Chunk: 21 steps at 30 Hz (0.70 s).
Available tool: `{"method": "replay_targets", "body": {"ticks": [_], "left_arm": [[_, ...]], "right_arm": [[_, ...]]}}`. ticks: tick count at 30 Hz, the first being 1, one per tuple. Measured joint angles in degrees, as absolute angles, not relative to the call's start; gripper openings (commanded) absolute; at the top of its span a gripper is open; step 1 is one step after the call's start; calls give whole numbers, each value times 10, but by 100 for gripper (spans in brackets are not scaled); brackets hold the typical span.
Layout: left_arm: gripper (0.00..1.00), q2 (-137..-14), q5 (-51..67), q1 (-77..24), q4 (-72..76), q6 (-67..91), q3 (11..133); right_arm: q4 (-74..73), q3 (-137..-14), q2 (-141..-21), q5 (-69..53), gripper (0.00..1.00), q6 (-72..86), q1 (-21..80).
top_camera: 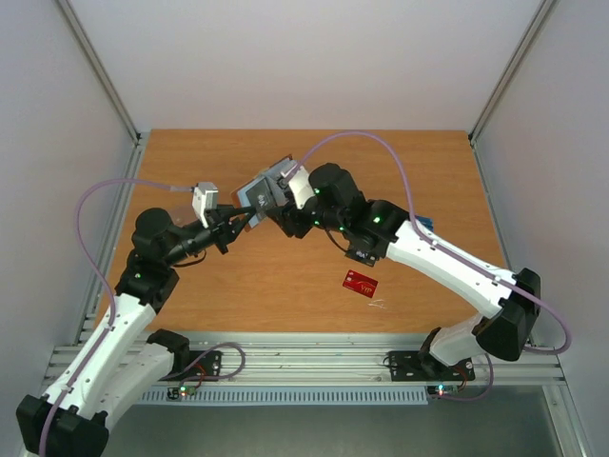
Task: Take the credit cards out of the card holder
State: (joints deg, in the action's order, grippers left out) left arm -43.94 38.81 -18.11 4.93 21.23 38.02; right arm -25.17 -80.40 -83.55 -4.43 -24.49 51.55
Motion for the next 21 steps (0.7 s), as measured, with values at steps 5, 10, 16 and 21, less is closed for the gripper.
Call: {"method": "replay_targets", "body": {"ticks": [5,10,16,21], "left_arm": [[0,-439,325,-186,5,205,383],[0,-457,163,-189,-115,162,400],[0,-481,-28,-189,-211,1,413],[0,-481,-28,-189,-225,-71,430]], "right_arm": [[-280,-803,-802,24,64,-239,465],[-350,-828,-802,79,61,-209,402],[-375,-831,-808,25,57,-187,420],[-327,-830,-842,-131,56,-195,474]]}}
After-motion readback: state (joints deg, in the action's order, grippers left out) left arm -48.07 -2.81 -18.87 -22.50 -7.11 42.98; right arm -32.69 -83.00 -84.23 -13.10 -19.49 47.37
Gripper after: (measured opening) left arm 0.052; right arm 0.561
